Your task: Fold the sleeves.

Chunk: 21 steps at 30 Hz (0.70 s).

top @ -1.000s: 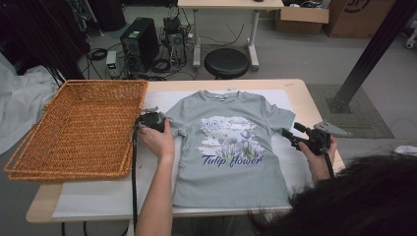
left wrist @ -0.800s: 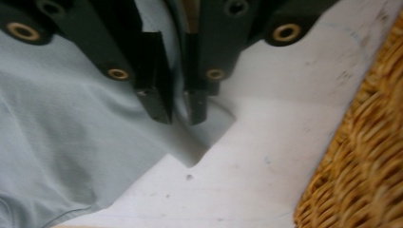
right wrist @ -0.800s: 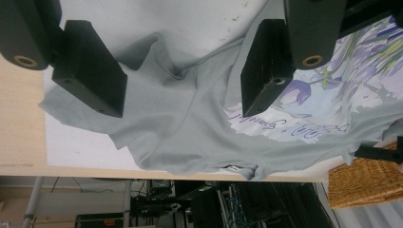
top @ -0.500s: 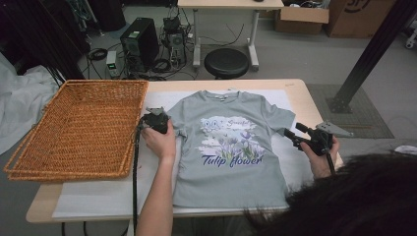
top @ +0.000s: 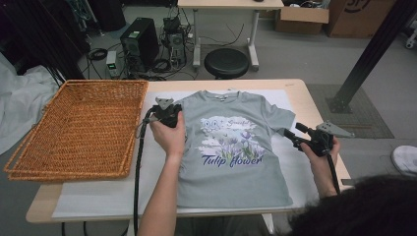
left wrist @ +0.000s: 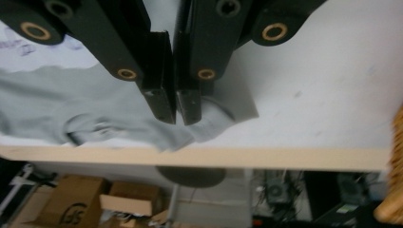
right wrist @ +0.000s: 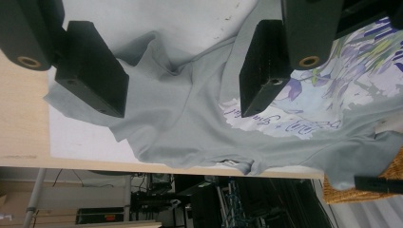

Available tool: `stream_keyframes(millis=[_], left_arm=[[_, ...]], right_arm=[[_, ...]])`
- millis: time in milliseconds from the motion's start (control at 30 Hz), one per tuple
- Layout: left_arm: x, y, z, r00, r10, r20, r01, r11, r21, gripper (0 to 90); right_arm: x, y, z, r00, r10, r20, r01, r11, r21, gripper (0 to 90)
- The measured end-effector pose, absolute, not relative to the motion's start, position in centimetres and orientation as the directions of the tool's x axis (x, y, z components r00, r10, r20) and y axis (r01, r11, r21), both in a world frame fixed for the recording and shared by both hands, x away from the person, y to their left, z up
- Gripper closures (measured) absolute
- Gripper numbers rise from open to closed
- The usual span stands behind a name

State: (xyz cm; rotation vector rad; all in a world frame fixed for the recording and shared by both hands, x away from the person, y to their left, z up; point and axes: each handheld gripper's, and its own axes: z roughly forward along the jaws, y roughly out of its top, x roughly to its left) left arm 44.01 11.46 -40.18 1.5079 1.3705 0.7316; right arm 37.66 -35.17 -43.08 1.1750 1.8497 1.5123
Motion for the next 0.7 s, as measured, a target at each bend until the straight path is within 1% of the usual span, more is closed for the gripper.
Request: stream_keyframes(millis=[67,167,233,367,500,533,633,700], left_arm=[[44.0,10.3,-39.4,0.227,0.958,-0.175,0.4,0.072,0.914,87.1],[43.8,8.3,-38.8,0.272,0.947,-0.172,0.388,0.055,0.92,87.0],[43.6,7.0,-38.7,0.297,0.942,-0.153,0.384,0.029,0.923,87.0],[43.2,4.7,-39.0,0.35,0.925,-0.148,0.395,-0.003,0.919,87.0],[42.7,2.9,-40.3,0.391,0.915,-0.099,0.422,-0.083,0.903,85.9],[42.6,2.6,-40.6,0.405,0.909,-0.099,0.432,-0.095,0.897,81.9],[42.1,2.0,-41.3,0.414,0.909,-0.041,0.436,-0.159,0.886,56.0],[41.9,2.4,-41.3,0.421,0.904,-0.072,0.431,-0.129,0.893,54.4]], right_arm=[[37.5,-35.3,-42.9,-0.519,0.841,0.153,0.313,0.021,0.95,34.0],[37.2,-35.5,-42.8,-0.516,0.843,0.154,0.311,0.016,0.95,34.0],[37.0,-35.6,-42.8,-0.514,0.843,0.154,0.309,0.015,0.951,34.0],[36.7,-36.1,-42.6,-0.51,0.847,0.152,0.306,0.014,0.952,34.0],[36.6,-36.4,-42.4,-0.505,0.85,0.151,0.304,0.011,0.953,34.0],[36.6,-36.4,-42.3,-0.502,0.851,0.153,0.304,0.009,0.953,34.0],[36.7,-36.5,-42.3,-0.496,0.854,0.155,0.307,0.006,0.952,34.0],[36.8,-36.6,-42.3,-0.49,0.857,0.158,0.312,0.003,0.95,34.1]])
